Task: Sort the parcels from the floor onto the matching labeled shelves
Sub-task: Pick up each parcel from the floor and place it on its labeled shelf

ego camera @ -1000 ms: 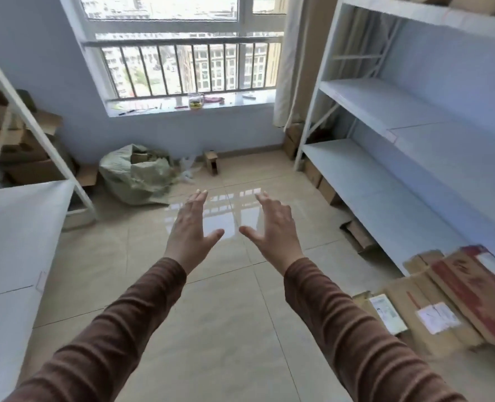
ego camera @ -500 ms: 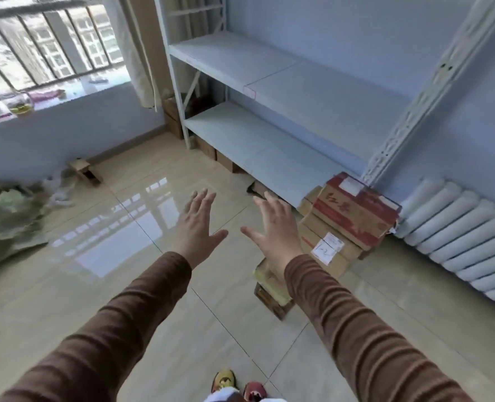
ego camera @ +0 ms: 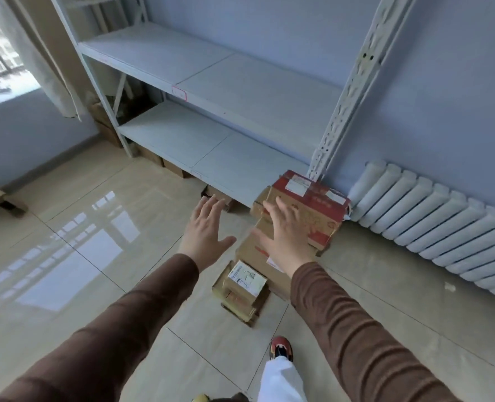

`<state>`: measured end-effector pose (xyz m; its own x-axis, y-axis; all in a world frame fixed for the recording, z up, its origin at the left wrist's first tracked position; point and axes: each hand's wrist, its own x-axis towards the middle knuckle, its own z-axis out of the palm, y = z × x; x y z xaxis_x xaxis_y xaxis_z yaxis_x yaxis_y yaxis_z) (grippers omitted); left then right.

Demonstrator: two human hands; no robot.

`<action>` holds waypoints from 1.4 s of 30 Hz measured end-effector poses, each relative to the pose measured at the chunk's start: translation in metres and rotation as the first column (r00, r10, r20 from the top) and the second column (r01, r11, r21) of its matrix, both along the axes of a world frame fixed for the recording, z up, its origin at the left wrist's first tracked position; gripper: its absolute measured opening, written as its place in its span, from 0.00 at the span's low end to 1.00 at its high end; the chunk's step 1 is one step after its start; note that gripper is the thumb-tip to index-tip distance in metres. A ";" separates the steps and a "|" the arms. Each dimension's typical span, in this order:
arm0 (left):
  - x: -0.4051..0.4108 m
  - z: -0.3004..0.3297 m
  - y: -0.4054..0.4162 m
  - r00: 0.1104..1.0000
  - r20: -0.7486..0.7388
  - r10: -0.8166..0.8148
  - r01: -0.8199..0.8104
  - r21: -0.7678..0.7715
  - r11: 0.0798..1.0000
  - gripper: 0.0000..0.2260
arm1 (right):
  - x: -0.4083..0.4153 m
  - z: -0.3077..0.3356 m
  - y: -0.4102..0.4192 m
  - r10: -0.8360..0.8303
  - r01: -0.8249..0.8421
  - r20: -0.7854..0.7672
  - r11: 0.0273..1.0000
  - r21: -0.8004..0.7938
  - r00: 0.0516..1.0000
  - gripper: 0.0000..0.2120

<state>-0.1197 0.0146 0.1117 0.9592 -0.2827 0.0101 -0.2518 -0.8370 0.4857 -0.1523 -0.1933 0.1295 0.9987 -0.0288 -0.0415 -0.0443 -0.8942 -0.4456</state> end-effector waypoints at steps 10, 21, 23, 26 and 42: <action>0.102 -0.047 -0.172 0.993 -0.117 0.028 -0.031 -0.027 0.999 0.40 | 0.076 -0.057 -0.182 -0.098 0.100 -0.087 0.995 0.019 0.991 0.32; 0.215 -0.121 -0.232 0.914 -0.352 0.202 -0.222 -0.016 0.975 0.37 | 0.143 -0.148 -0.273 -0.298 0.372 -0.322 0.907 0.198 0.899 0.35; 0.230 -0.132 -0.236 0.897 -0.382 0.222 -0.245 -0.012 0.969 0.36 | 0.149 -0.158 -0.276 -0.343 0.439 -0.359 0.868 0.233 0.868 0.37; 0.247 -0.150 -0.238 0.862 -0.440 0.253 -0.296 -0.030 0.955 0.36 | 0.155 -0.173 -0.279 -0.393 0.523 -0.416 0.810 0.266 0.820 0.41; 0.200 -0.131 -0.196 0.824 -0.406 0.395 -0.522 -0.273 0.808 0.18 | 0.142 -0.141 -0.233 -0.301 0.382 -0.270 0.864 0.329 0.915 0.39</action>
<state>0.0801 -0.1817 -0.0189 0.9403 0.1546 -0.3033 0.3361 -0.5637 0.7545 -0.0104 -0.4266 -0.0116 0.8968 -0.3089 -0.3167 -0.4415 -0.5793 -0.6852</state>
